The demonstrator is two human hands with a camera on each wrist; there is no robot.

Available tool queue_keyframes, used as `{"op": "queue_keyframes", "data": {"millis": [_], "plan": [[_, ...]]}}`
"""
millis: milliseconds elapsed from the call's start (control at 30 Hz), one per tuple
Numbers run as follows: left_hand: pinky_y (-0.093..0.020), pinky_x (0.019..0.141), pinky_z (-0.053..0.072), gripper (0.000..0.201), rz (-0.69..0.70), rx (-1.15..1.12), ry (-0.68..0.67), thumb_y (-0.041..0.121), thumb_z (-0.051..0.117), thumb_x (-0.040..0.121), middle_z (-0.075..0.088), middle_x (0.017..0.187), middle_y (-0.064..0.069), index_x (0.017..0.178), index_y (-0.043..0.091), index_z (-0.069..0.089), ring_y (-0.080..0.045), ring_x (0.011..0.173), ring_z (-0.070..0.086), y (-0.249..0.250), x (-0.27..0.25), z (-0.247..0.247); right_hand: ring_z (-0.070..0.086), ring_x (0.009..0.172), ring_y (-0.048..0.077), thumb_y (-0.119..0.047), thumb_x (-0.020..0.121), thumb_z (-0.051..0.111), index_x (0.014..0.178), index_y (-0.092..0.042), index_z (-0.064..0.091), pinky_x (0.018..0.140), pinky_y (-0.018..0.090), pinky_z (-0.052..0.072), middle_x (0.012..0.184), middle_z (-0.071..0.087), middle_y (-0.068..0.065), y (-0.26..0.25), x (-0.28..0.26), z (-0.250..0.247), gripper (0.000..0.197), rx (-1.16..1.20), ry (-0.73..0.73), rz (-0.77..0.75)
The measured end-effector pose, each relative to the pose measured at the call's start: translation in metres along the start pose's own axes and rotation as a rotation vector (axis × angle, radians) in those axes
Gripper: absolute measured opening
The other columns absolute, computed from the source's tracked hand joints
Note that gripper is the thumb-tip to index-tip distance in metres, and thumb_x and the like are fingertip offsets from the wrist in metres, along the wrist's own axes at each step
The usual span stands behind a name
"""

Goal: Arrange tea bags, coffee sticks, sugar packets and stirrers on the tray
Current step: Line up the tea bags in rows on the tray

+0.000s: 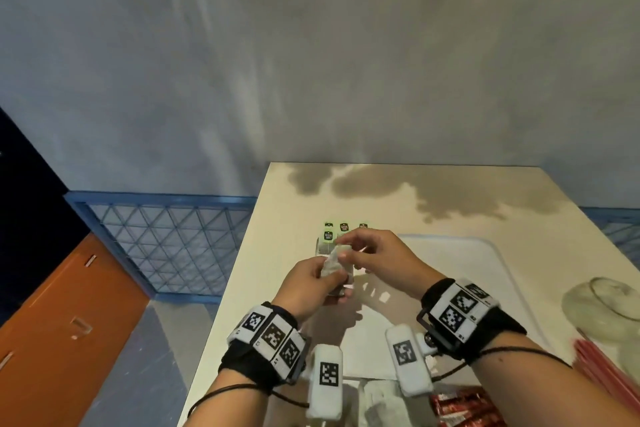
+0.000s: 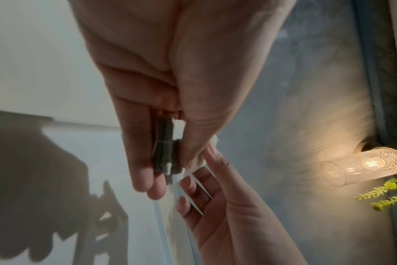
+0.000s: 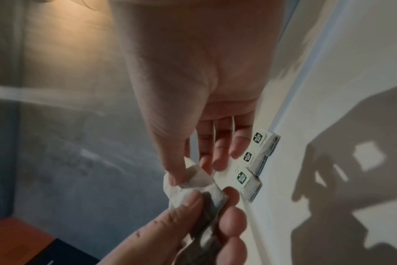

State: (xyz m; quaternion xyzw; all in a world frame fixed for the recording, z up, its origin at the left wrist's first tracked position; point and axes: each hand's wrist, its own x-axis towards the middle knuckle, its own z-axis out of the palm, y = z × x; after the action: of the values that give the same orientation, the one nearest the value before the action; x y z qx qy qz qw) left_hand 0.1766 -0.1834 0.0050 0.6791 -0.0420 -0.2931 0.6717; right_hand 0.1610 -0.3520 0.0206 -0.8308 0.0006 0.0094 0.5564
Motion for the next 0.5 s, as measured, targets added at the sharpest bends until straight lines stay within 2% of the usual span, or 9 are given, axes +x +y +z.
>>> {"op": "queue_keyframes", "data": {"millis": [100, 267, 367, 433, 500], "plan": [[-0.029, 0.065, 0.059, 0.009, 0.019, -0.002, -0.013, 0.002, 0.061, 0.093, 0.069, 0.087, -0.015, 0.102, -0.001, 0.063, -0.024, 0.072, 0.069, 0.003, -0.011, 0.011, 0.056, 0.066, 0.002, -0.017, 0.087, 0.073, 0.088, -0.011, 0.073, 0.064, 0.016, 0.044, 0.078, 0.069, -0.009, 0.001, -0.02, -0.008, 0.006, -0.006, 0.048, -0.002], [-0.027, 0.063, 0.057, 0.024, 0.043, 0.102, 0.008, -0.008, 0.076, 0.076, 0.07, 0.082, -0.011, 0.098, 0.0, 0.068, -0.02, 0.071, 0.068, 0.0, -0.027, 0.016, 0.056, 0.065, 0.012, -0.02, 0.087, 0.073, 0.084, -0.008, 0.069, 0.062, 0.029, 0.049, 0.073, 0.067, 0.006, -0.003, -0.044, -0.019, 0.013, -0.023, 0.112, 0.028], [-0.029, 0.059, 0.057, 0.01, 0.076, 0.048, 0.107, -0.008, 0.069, 0.083, 0.066, 0.075, -0.016, 0.091, -0.003, 0.068, -0.024, 0.062, 0.065, 0.0, -0.035, 0.022, 0.061, 0.06, 0.02, -0.021, 0.086, 0.075, 0.077, -0.006, 0.066, 0.062, 0.035, 0.054, 0.072, 0.07, 0.014, -0.001, -0.054, -0.023, 0.019, -0.046, 0.229, 0.102], [-0.031, 0.063, 0.059, 0.011, 0.163, 0.087, 0.225, -0.005, 0.069, 0.083, 0.07, 0.074, -0.014, 0.084, 0.006, 0.072, -0.027, 0.065, 0.068, 0.0, -0.038, 0.029, 0.066, 0.059, 0.025, -0.018, 0.084, 0.074, 0.074, -0.005, 0.063, 0.065, 0.039, 0.057, 0.067, 0.07, 0.013, 0.0, -0.06, -0.022, 0.02, -0.07, 0.276, 0.142], [-0.035, 0.071, 0.061, 0.019, 0.243, 0.21, 0.284, 0.003, 0.074, 0.08, 0.074, 0.075, -0.007, 0.075, 0.021, 0.074, -0.028, 0.075, 0.072, -0.001, -0.038, 0.035, 0.067, 0.056, 0.024, -0.014, 0.084, 0.072, 0.076, 0.0, 0.06, 0.065, 0.039, 0.058, 0.066, 0.07, 0.015, -0.001, -0.065, -0.018, 0.02, -0.038, 0.287, 0.175]]}}
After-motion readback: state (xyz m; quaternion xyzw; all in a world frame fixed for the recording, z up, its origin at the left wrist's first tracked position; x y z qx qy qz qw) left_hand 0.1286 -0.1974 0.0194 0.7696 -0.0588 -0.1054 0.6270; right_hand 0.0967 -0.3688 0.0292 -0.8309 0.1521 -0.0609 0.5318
